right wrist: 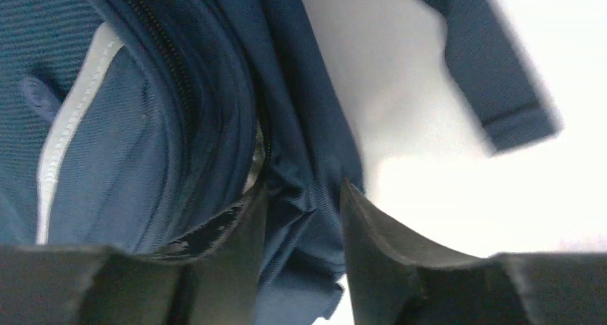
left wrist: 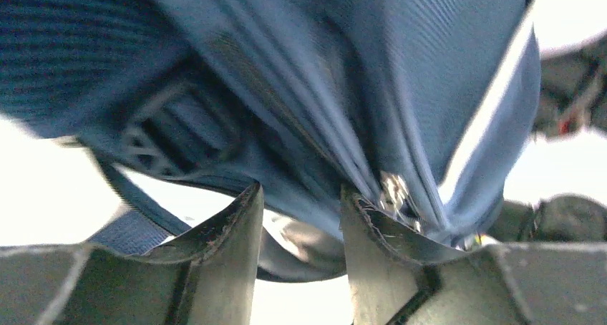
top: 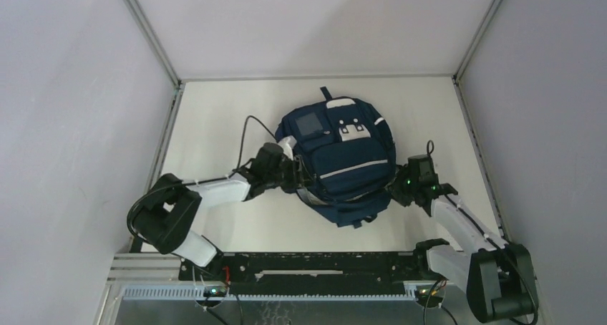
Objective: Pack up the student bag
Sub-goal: Adjust the student bag at the center of the board.
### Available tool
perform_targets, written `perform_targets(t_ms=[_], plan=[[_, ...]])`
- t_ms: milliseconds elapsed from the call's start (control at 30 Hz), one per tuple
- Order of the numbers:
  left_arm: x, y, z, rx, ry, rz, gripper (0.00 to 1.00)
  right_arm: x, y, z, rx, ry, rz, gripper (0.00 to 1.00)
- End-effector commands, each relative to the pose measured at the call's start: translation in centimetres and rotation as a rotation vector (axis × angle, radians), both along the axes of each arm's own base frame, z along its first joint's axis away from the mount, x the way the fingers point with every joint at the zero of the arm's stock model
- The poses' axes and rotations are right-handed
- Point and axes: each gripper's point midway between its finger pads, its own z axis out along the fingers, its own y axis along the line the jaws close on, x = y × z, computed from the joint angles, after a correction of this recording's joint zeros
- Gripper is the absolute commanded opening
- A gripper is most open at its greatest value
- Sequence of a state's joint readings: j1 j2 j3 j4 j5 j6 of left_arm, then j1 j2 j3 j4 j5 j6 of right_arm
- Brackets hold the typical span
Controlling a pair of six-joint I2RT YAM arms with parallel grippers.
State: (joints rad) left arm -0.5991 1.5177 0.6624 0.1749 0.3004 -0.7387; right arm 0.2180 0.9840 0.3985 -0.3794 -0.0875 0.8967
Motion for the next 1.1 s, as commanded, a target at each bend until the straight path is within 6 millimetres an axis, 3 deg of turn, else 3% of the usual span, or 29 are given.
perform_targets(t_ms=[0,100,200,300,367,433,533,633,833,933,1000,1067], plan=[[-3.2,-5.1,6.4,-0.193,-0.119,-0.220,0.50,4.9,-0.7,5.6,-0.090,-0.159,0.106,0.59],[-2.7,-3.2,7.9,-0.161,-0.194,-0.188,0.53,4.8,-2.1,7.7,-0.223,-0.173,0.108,0.71],[-0.9,-0.1,8.5,-0.071,-0.265,-0.085,0.53,4.1,-2.4,10.1,-0.305,-0.248,0.101,0.74],[0.7,3.0,9.7,-0.202,-0.298,0.070,0.52,3.1,-2.8,12.8,-0.414,-0.342,0.095,0.75],[1.5,5.1,8.7,-0.225,-0.270,0.166,0.50,2.4,-2.3,14.0,-0.437,-0.383,0.125,0.75],[2.2,6.5,6.2,-0.124,-0.199,0.216,0.48,2.0,-1.9,14.9,-0.452,-0.412,0.134,0.75],[2.4,6.6,4.3,-0.062,-0.132,0.215,0.46,1.5,-0.5,15.1,-0.443,-0.428,0.180,0.74],[2.9,7.8,2.2,0.017,-0.072,0.283,0.44,1.0,2.3,14.7,-0.403,-0.434,0.271,0.72],[2.8,6.5,1.2,-0.011,-0.010,0.246,0.44,-1.5,9.8,13.3,-0.471,-0.478,0.592,0.72],[2.8,6.0,0.7,-0.034,0.008,0.234,0.43,-2.4,12.7,12.0,-0.537,-0.460,0.712,0.73],[2.8,5.5,0.5,-0.056,0.022,0.221,0.42,-2.6,13.3,11.5,-0.551,-0.432,0.720,0.74],[2.6,5.0,0.5,-0.074,0.031,0.205,0.42,-2.2,12.6,11.3,-0.558,-0.410,0.687,0.75]])
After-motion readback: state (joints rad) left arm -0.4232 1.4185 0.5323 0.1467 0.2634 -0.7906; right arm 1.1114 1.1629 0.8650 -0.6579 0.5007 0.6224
